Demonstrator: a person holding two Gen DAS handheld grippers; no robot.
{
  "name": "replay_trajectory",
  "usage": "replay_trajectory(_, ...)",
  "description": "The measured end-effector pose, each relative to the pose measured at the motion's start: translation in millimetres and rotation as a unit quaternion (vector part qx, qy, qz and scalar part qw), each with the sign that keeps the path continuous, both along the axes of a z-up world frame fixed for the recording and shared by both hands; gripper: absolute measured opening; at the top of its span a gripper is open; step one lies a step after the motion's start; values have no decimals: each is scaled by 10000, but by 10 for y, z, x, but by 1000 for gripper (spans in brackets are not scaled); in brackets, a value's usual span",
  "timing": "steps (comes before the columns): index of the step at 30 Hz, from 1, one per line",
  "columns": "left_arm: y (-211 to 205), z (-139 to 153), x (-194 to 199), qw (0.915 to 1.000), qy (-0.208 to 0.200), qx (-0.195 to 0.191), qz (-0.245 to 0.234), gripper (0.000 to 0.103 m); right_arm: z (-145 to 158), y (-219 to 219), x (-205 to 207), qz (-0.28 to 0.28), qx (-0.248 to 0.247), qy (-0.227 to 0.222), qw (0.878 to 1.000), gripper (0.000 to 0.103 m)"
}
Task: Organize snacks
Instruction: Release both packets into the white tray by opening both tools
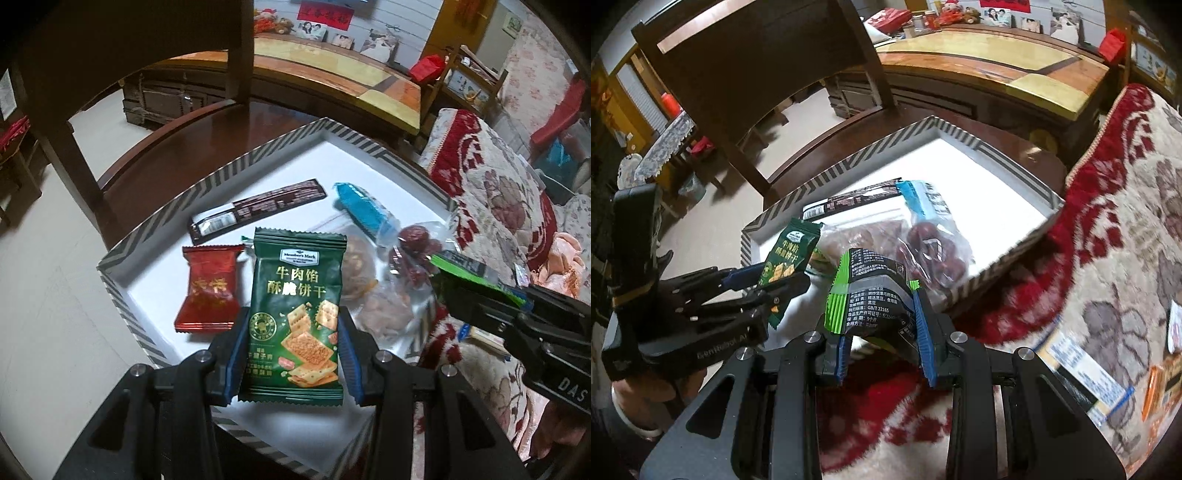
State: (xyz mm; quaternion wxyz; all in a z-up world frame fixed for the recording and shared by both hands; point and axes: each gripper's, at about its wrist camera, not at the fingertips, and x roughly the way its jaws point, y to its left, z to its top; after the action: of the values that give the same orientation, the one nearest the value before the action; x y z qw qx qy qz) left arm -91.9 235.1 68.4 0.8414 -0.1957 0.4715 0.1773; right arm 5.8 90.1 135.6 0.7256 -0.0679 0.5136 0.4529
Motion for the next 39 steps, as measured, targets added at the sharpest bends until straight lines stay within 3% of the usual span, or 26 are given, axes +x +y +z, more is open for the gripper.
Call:
replay_trajectory(11,118,-98,86,9999,77,0,109,47,-198,411,79,130,-360,-218,9990,29)
replay_trajectory(18,108,-128,107,9997,128,70,177,48,-338,459,52,157,-345,4,9993,35)
replay_trajectory(20,123,-135,96,9996,147,31,254,50,-350,427,36,129,-345,128,9992,52)
replay_trajectory(31,74,3,21,9992,26,195,342,69,-145,119,-83,-19,73,314,9995,52)
replay_trajectory(39,-84,152,8,9996,-81,186,205,73,-32,-392,-136,-359,256,284,9986,52)
